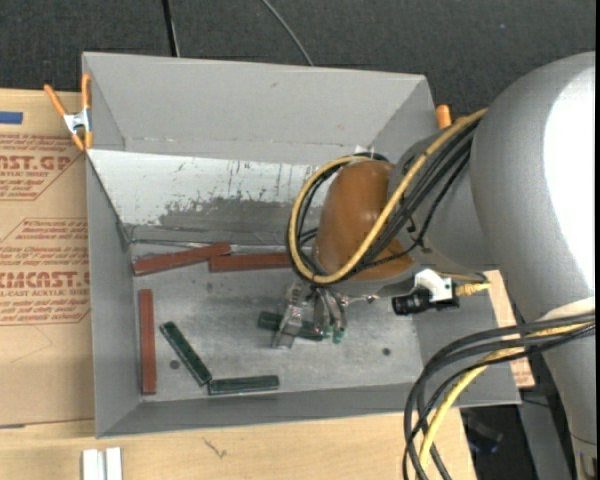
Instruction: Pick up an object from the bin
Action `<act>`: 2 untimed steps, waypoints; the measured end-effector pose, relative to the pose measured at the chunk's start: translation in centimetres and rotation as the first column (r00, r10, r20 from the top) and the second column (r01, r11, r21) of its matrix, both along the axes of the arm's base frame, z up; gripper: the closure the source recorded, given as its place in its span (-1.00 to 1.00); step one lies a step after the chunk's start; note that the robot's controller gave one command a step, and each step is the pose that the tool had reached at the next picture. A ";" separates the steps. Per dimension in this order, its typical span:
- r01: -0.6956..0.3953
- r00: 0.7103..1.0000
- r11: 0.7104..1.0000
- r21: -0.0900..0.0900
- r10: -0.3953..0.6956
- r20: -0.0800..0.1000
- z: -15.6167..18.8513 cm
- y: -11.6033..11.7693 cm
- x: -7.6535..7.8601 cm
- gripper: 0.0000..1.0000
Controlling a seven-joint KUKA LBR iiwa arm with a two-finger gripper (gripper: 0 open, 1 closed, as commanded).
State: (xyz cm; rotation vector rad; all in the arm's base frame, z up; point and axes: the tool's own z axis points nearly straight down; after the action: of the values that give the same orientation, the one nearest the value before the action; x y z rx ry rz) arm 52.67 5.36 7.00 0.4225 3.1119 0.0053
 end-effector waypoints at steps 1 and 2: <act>0.000 1.000 1.000 0.000 0.000 0.000 0.0 0.0 0.0 1.00; -0.001 1.000 1.000 0.000 0.001 0.000 0.1 0.0 0.0 1.00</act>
Offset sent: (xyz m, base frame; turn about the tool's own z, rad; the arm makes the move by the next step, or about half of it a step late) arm 0.0000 0.0002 0.0097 0.0000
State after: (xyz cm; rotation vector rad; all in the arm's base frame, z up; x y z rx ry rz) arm 52.66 5.37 7.10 0.4206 3.1117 0.0051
